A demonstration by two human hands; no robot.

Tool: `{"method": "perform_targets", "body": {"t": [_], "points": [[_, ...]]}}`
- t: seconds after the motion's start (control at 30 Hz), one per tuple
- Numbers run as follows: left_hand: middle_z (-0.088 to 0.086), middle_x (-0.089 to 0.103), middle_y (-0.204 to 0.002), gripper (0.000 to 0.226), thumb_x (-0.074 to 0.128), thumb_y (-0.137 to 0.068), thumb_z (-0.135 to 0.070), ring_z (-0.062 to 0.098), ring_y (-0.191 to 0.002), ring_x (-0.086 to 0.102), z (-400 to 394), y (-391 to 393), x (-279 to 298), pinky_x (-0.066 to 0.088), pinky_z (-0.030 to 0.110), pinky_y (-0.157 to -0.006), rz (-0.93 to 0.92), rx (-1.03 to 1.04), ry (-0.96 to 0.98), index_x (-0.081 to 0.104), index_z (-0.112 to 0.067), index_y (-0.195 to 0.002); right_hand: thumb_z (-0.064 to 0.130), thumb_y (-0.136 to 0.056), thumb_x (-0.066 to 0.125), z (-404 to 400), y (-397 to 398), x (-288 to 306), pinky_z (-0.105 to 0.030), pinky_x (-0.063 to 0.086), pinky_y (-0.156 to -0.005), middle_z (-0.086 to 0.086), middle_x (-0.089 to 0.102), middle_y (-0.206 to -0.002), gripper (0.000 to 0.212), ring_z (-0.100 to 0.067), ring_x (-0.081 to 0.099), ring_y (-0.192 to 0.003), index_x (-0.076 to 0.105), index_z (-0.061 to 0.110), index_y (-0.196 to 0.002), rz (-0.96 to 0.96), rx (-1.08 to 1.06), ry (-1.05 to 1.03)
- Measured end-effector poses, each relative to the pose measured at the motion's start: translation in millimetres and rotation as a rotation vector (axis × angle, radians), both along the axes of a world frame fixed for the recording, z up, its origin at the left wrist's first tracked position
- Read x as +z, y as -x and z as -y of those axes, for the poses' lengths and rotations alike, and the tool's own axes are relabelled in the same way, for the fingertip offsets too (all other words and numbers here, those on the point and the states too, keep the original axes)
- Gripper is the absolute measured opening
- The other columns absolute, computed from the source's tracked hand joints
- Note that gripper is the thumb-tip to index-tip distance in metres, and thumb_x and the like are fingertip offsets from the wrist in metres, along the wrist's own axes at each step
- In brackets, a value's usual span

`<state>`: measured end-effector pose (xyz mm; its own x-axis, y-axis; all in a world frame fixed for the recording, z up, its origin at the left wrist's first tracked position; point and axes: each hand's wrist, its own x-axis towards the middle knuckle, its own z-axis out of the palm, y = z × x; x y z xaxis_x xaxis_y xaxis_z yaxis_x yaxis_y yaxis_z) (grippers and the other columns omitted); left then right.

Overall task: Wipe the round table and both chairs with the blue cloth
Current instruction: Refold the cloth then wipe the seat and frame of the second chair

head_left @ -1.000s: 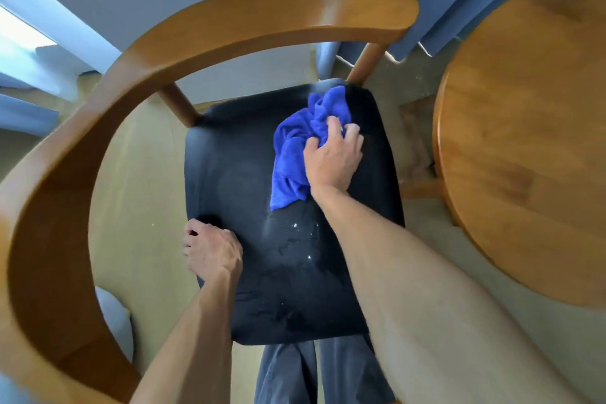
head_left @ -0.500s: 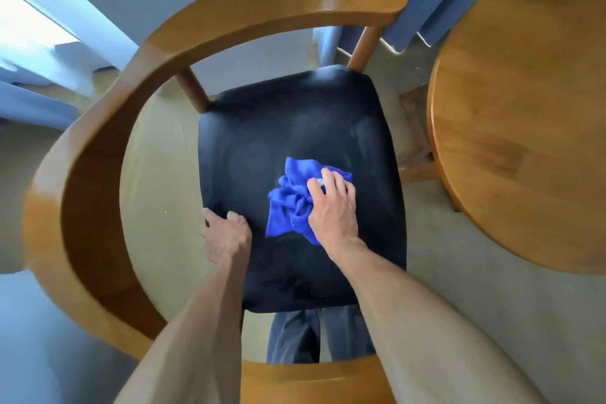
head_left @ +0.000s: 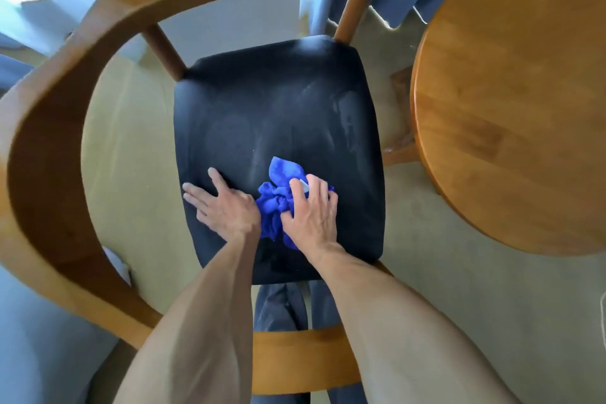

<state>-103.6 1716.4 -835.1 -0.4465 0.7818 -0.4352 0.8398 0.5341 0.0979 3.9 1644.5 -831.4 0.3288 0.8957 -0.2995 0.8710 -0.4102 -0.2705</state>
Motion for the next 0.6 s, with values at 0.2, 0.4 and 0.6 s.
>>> {"method": "perform_targets", "body": {"t": [0.2,0.4,0.6], "points": [[0.024,0.003,-0.161,0.061,0.041,-0.098,-0.028,0.037,-0.149,0.007,-32,-1,-6,0.023,0.049,-0.112,-0.02,-0.098,-0.01,0.02,-0.024,-0.155,0.012,-0.065,0.067,-7,-6,-10,-0.04,0.041,-0.075,-0.007,0.053,-0.113,0.041,-0.028,0.049,-0.093,0.053,0.019,-0.103,0.038,-0.006,-0.076],[0.024,0.021,-0.155,0.063,0.022,-0.099,-0.052,0.038,-0.14,0.026,-38,34,-14,0.029,0.056,-0.107,0.023,0.095,0.108,0.0,-0.035,-0.156,0.011,-0.07,0.058,-80,-59,-13,-0.045,0.043,-0.08,-0.009,0.056,-0.123,0.045,-0.032,0.052,-0.111,0.059,0.017,-0.115,0.109,-0.277,-0.194],[0.025,0.023,-0.154,0.064,0.021,-0.099,-0.057,0.04,-0.137,0.03,-36,33,-17,0.029,0.055,-0.109,0.018,0.071,0.073,0.001,-0.035,-0.156,0.01,-0.091,0.048,-199,-160,-1,-0.05,0.033,-0.102,0.0,0.046,-0.141,0.047,-0.025,0.037,-0.135,0.051,0.031,-0.133,0.116,-0.495,-0.047]]}}
